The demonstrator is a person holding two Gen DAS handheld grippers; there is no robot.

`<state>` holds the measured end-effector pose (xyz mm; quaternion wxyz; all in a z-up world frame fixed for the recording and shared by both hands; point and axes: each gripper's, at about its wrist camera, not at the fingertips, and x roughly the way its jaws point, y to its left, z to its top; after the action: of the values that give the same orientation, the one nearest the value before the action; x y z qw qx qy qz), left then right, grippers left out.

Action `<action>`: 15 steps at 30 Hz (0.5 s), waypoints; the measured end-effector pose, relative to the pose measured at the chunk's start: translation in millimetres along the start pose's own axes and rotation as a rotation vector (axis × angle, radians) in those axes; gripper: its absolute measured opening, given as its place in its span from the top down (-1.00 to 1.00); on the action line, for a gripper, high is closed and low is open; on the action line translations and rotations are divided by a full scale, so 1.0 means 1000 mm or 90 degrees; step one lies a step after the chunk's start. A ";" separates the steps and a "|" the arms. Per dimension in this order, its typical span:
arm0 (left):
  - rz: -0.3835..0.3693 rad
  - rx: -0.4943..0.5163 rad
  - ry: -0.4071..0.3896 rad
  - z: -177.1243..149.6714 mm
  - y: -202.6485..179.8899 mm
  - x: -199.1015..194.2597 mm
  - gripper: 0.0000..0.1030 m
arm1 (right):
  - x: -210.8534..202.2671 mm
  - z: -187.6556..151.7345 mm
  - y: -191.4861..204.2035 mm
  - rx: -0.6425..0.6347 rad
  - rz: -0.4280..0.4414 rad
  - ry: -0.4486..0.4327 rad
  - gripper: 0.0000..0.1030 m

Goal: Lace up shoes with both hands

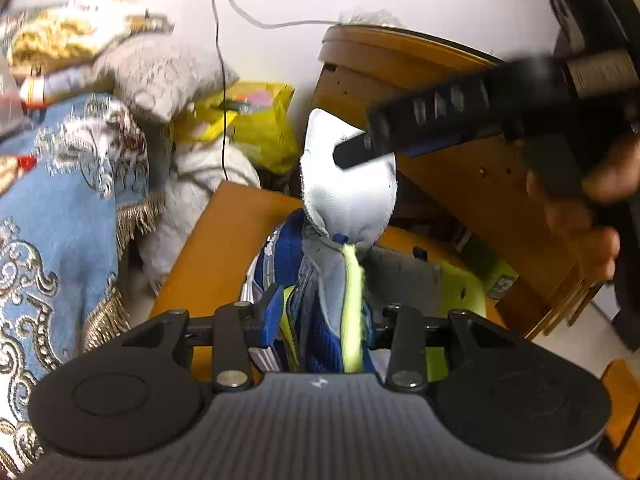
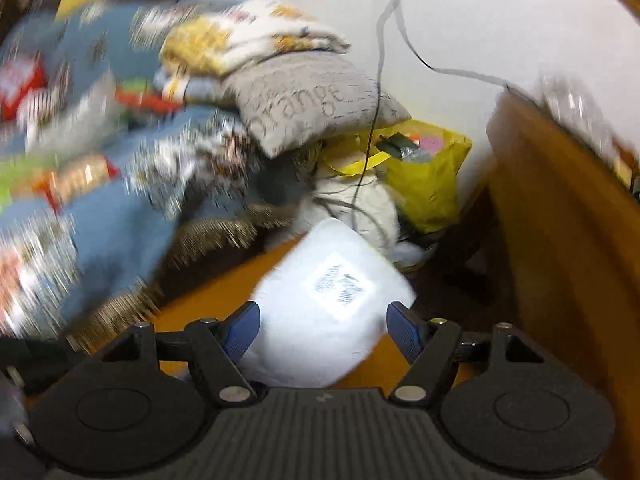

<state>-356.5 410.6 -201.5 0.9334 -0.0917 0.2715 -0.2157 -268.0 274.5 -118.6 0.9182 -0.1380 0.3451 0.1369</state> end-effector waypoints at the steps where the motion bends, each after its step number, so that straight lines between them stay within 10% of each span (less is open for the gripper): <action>1: 0.004 -0.008 0.003 -0.002 0.002 -0.001 0.22 | -0.002 0.001 -0.005 0.018 0.010 -0.010 -0.41; 15: -0.006 -0.069 -0.075 -0.010 -0.001 -0.029 0.22 | -0.095 0.056 -0.055 0.034 -0.013 -0.153 -0.41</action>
<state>-383.8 422.1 -196.0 0.9405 -0.1555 0.2273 -0.1991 -284.0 228.5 -5.7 0.9578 -0.0994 0.2344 0.1336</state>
